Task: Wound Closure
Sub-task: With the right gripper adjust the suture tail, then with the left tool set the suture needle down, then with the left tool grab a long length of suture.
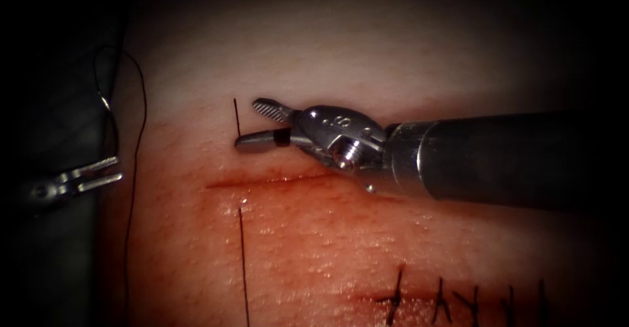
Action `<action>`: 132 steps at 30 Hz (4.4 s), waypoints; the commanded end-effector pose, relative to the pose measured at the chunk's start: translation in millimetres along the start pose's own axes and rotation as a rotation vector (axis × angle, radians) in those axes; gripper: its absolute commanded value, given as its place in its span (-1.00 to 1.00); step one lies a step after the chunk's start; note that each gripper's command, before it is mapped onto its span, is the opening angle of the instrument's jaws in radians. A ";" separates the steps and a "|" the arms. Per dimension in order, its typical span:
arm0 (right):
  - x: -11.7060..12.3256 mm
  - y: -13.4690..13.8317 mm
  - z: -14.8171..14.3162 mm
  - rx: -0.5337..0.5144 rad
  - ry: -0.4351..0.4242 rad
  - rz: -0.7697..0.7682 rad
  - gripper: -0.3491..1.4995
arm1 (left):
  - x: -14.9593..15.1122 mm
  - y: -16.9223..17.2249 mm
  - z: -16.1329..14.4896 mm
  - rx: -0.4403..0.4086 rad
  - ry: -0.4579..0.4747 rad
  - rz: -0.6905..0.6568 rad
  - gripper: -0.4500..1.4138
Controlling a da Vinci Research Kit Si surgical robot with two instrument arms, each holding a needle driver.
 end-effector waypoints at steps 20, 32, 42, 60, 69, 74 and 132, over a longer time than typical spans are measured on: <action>-0.2 1.1 4.3 -0.011 0.025 0.129 -1.00 | -0.5 0.1 0.6 -0.001 0.001 0.000 -1.00; 3.4 0.0 2.2 0.013 0.127 0.153 -1.00 | -0.7 0.0 0.7 -0.003 0.001 0.001 -1.00; 4.9 -0.2 1.3 0.016 0.161 0.138 -1.00 | -0.9 0.0 1.0 -0.004 -0.001 0.002 -1.00; 4.6 0.8 -9.0 0.127 0.284 0.017 0.78 | -3.2 -5.9 6.1 0.008 -0.019 -0.009 -1.00; 2.7 0.4 -13.7 0.158 0.081 -0.398 0.69 | -7.3 -12.3 12.3 0.061 -0.067 0.002 -1.00; 0.8 -1.0 -13.0 0.164 0.045 -0.513 0.60 | -10.6 -14.0 16.4 0.046 -0.110 0.000 -1.00; -2.5 -0.7 -11.7 0.169 0.054 -0.563 0.94 | 5.2 19.7 12.9 -0.273 -0.066 0.679 -0.24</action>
